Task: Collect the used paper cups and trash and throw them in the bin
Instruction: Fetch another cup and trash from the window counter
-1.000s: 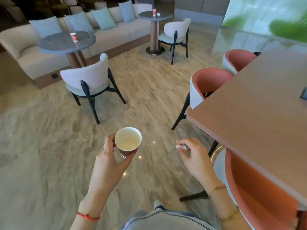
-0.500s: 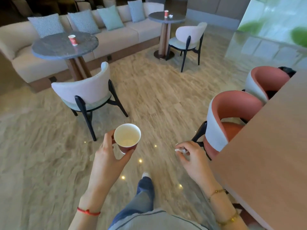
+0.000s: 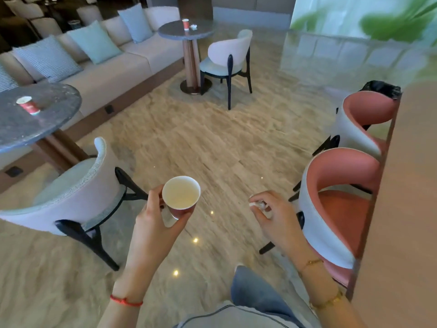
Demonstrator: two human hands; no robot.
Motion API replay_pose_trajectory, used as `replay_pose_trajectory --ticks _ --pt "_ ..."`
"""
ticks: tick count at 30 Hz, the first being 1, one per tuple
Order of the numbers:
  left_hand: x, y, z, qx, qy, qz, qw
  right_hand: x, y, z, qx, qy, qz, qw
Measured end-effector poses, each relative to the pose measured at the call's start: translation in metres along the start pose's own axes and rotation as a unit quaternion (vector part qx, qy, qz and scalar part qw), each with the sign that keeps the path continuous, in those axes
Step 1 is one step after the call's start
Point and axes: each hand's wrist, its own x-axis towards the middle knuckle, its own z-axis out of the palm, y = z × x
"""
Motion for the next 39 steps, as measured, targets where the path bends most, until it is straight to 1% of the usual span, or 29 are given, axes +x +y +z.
replay_pose_trajectory --ticks 5,10,17,24,32,35,39 --pt "0.102 -0.019 0.038 0.001 -0.037 0.008 0.999 0.086 0.030 0.014 -0.012 0.009 0.043 0.999" --pt "0.219 -0.021 0.083 -0.011 -0.038 0.012 0.999 0.198 0.057 0.018 -0.016 0.014 0.042 0.999" --pt "0.389 -0.002 0.138 -0.015 -0.039 0.029 0.999 0.376 0.088 0.003 -0.029 0.030 0.044 0.998" --pt "0.521 0.001 0.196 -0.025 -0.058 0.044 0.997 0.498 0.128 -0.007 -0.030 0.043 0.071 0.996" --pt "0.690 0.023 0.303 -0.030 -0.116 0.109 0.987 0.638 0.199 -0.035 -0.050 0.093 0.122 0.987" --pt "0.764 0.045 0.350 -0.038 -0.139 0.144 0.979 0.697 0.228 -0.056 -0.064 0.110 0.151 0.980" --pt "0.853 0.082 0.413 -0.065 -0.179 0.184 0.964 0.766 0.260 -0.091 -0.074 0.155 0.181 0.968"
